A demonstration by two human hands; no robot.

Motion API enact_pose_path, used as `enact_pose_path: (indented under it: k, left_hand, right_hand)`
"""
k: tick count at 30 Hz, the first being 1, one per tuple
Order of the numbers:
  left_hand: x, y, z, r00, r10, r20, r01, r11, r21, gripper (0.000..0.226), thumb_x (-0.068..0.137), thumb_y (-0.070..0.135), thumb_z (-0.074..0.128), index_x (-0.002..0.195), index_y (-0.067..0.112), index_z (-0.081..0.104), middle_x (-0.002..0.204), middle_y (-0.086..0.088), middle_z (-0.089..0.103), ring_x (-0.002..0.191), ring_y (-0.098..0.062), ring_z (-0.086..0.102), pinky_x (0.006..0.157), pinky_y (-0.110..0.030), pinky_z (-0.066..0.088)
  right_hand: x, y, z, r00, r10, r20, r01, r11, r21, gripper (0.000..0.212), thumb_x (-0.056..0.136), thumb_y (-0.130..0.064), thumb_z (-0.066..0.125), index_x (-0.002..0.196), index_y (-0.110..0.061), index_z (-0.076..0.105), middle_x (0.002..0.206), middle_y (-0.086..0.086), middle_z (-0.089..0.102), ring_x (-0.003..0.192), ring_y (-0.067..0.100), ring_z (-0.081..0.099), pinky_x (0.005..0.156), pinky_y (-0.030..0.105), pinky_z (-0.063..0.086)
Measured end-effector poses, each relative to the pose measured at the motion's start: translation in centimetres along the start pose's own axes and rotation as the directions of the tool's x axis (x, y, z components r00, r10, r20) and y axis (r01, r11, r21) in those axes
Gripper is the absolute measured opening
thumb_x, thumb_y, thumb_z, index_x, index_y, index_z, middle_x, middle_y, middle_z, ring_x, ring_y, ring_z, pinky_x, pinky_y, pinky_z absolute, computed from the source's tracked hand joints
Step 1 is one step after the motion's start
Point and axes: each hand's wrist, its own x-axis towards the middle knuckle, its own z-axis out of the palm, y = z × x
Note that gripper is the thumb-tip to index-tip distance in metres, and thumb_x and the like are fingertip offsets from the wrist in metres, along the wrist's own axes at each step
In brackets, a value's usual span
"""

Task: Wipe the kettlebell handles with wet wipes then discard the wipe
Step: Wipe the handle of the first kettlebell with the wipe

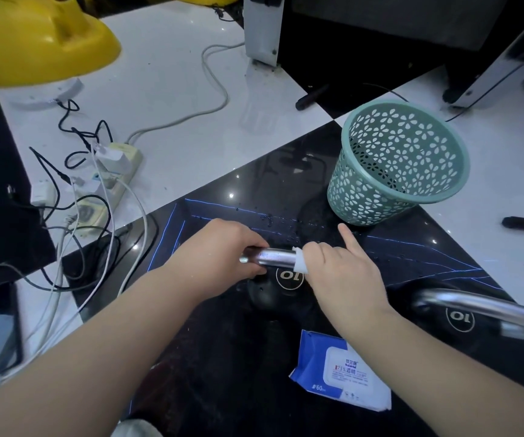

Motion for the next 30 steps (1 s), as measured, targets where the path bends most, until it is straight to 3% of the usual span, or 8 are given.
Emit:
enact_pose_path:
  k: [3,7,10,12,17,21,24,30]
  left_hand:
    - [0.1,-0.1,0.1,1.0,-0.01,0.003,0.01,1.0,0.001,0.023,0.077,0.04,0.075,0.099,0.037,0.072,0.086,0.013,0.068,0.081,-0.006,0.06,0.071,-0.029,0.051]
    - [0.2,-0.2,0.2,1.0,-0.016,0.002,0.016,1.0,0.003,0.024,0.076,0.041,0.075,0.1,0.038,0.071,0.087,0.013,0.069,0.082,-0.007,0.06,0.073,-0.032,0.052]
    - [0.2,-0.3,0.4,1.0,-0.008,-0.007,0.008,1.0,0.0,0.025,0.076,0.041,0.076,0.101,0.038,0.071,0.088,0.013,0.069,0.082,-0.007,0.061,0.074,-0.033,0.053]
    - [0.2,-0.4,0.4,1.0,-0.004,-0.01,0.004,1.0,-0.007,0.025,0.076,0.04,0.076,0.101,0.038,0.072,0.088,0.013,0.07,0.082,-0.007,0.061,0.074,-0.034,0.053]
    - [0.3,-0.6,0.6,1.0,-0.003,-0.017,0.002,1.0,-0.008,0.024,0.076,0.041,0.076,0.1,0.039,0.071,0.085,0.015,0.069,0.08,-0.006,0.061,0.072,-0.032,0.053]
    - [0.2,-0.7,0.7,1.0,0.005,-0.024,-0.005,1.0,-0.002,0.022,0.076,0.043,0.075,0.097,0.039,0.071,0.082,0.013,0.07,0.077,-0.006,0.062,0.07,-0.035,0.053]
    - [0.2,-0.6,0.6,1.0,0.015,-0.027,-0.015,1.0,0.006,0.021,0.077,0.043,0.075,0.097,0.038,0.071,0.082,0.013,0.07,0.077,-0.006,0.061,0.07,-0.035,0.053]
    - [0.1,-0.5,0.5,1.0,0.01,-0.026,-0.009,1.0,0.005,0.025,0.078,0.042,0.075,0.102,0.038,0.072,0.087,0.013,0.07,0.081,-0.007,0.061,0.074,-0.034,0.053]
  right_hand:
    - [-0.9,1.4,0.2,0.992,0.093,0.089,-0.099,0.993,0.07,0.011,0.082,-0.012,0.058,0.073,-0.012,0.05,0.052,-0.002,0.039,0.045,0.022,0.044,0.11,0.046,0.038]
    - [-2.5,2.4,0.3,0.897,0.258,0.358,-0.355,0.905,0.236,0.009,0.09,-0.017,0.058,0.088,-0.011,0.052,0.077,0.006,0.062,0.108,0.032,0.059,0.099,0.036,0.042]
    - [-3.2,2.3,1.5,0.807,0.425,0.41,-0.586,0.666,0.462,0.011,0.088,-0.015,0.059,0.086,-0.02,0.05,0.088,0.009,0.062,0.088,0.023,0.061,0.057,0.033,0.042]
    - [-3.4,1.6,2.4,0.732,0.543,0.412,-0.668,0.452,0.592,0.012,0.087,-0.013,0.061,0.081,-0.02,0.053,0.076,0.004,0.062,0.063,0.016,0.054,0.051,0.027,0.038]
    - [-3.1,-1.1,4.3,0.483,0.757,0.44,-0.648,-0.028,0.761,0.022,0.091,-0.019,0.059,0.071,-0.028,0.056,0.062,-0.012,0.06,0.056,-0.002,0.053,0.056,0.02,0.041]
    - [-2.1,-3.4,5.7,0.328,0.763,0.556,-0.494,-0.363,0.79,0.018,0.091,-0.017,0.063,0.103,-0.03,0.067,0.096,-0.005,0.071,0.088,0.006,0.064,0.084,0.021,0.045]
    - [-1.5,-3.8,5.9,0.255,0.788,0.561,-0.462,-0.411,0.786,0.025,0.091,-0.02,0.063,0.116,-0.026,0.064,0.101,-0.006,0.068,0.093,0.006,0.062,0.086,0.02,0.042]
    - [-2.4,-2.4,6.0,0.344,0.745,0.571,-0.599,-0.295,0.745,0.016,0.09,-0.03,0.064,0.1,-0.019,0.068,0.075,-0.006,0.068,0.073,0.005,0.063,0.072,0.021,0.047]
